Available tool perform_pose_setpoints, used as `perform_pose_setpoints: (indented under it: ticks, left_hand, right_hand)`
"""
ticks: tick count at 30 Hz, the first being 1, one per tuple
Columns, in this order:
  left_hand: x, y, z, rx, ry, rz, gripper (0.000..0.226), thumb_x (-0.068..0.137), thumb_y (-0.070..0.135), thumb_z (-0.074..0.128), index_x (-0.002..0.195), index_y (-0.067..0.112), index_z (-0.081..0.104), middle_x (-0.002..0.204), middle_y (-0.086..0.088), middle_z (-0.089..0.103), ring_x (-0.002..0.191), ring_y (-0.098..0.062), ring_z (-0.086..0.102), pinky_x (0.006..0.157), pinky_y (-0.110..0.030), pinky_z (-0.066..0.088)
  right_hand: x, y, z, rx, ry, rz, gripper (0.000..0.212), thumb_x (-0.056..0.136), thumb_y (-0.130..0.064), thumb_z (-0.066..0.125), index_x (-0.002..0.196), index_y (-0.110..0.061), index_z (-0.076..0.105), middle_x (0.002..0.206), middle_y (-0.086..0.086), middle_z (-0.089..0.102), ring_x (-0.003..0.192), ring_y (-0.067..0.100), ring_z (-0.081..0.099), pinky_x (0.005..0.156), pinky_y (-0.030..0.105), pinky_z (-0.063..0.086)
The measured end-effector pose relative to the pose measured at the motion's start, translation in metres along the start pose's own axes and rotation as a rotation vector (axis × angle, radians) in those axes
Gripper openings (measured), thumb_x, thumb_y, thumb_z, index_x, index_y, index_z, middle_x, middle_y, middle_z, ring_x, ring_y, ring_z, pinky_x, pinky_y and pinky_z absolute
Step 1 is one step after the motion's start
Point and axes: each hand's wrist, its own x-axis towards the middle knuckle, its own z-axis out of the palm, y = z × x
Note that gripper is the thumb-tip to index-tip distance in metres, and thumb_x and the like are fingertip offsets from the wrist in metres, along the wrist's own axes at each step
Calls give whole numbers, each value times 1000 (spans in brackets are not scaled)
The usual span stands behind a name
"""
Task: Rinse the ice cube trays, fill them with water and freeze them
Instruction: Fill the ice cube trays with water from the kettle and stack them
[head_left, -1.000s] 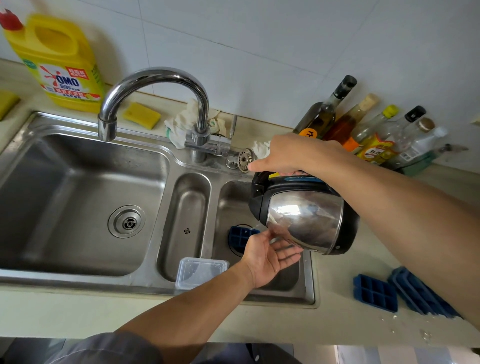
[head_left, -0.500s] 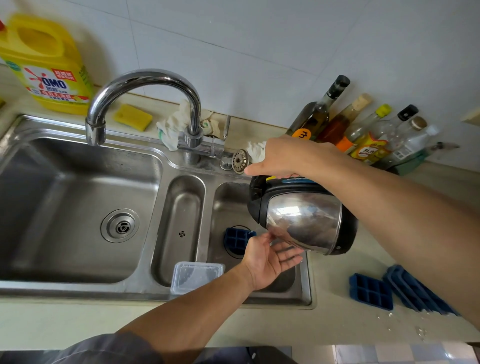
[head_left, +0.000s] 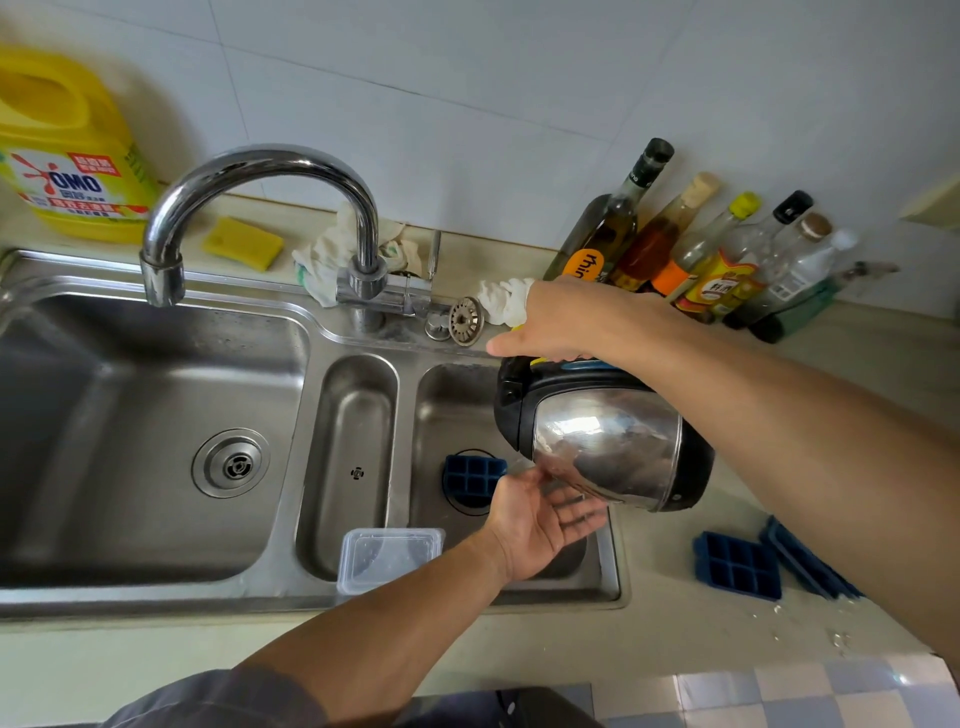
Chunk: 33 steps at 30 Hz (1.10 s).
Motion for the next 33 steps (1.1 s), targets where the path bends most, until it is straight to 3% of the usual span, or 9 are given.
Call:
perform_pose_setpoints:
  ticks: [10,14,18,26,30,33]
  left_hand:
    - [-3,-1,-3,10,-12,-11,52,108,39,26,140,8,53,132,-24,64,120,-43,63,100,-52,54]
    - [-2,-1,-5,1,-7,-21,53,108,39,25,139,8,54,130,-25,65,120,-43,64,97,-52,55]
    - [-2,0,-7,-11,-7,-21,52,108,39,25,141,8,52,131,-25,65,120,-44,64,96,-53,56]
    - [0,3,-9,8,11,-15,50,108,38,29,138,8,55,128,-25,66,117,-43,66,91,-51,58]
    - [0,3,-11,-1,11,-31,51,108,38,28,137,7,55,128,-26,66,117,-43,65,92,-52,58]
    - [2,2,-12,4,26,-44,52,108,38,28,138,5,54,129,-27,65,117,-43,65,93,-52,57]
  right_hand:
    - [-2,5,6,42,23,28,70,69,-82,53,59,-14,64,42,-2,54,47,19,60,51,30,41]
    - [-5,5,6,45,11,46,69,68,-82,52,56,-15,61,29,-4,48,47,20,58,52,30,40]
    - [-10,5,4,63,23,42,67,70,-80,54,54,-14,58,46,0,50,47,21,56,51,30,38]
    - [-18,5,1,54,44,53,67,80,-75,58,55,-13,53,45,-1,48,47,19,52,49,30,32]
    - [-23,9,-1,76,-5,85,71,83,-76,56,48,-14,54,25,-5,41,21,7,41,46,27,32]
    - [-28,12,-1,108,-12,102,71,84,-75,56,50,-13,56,26,-7,42,19,6,39,47,26,33]
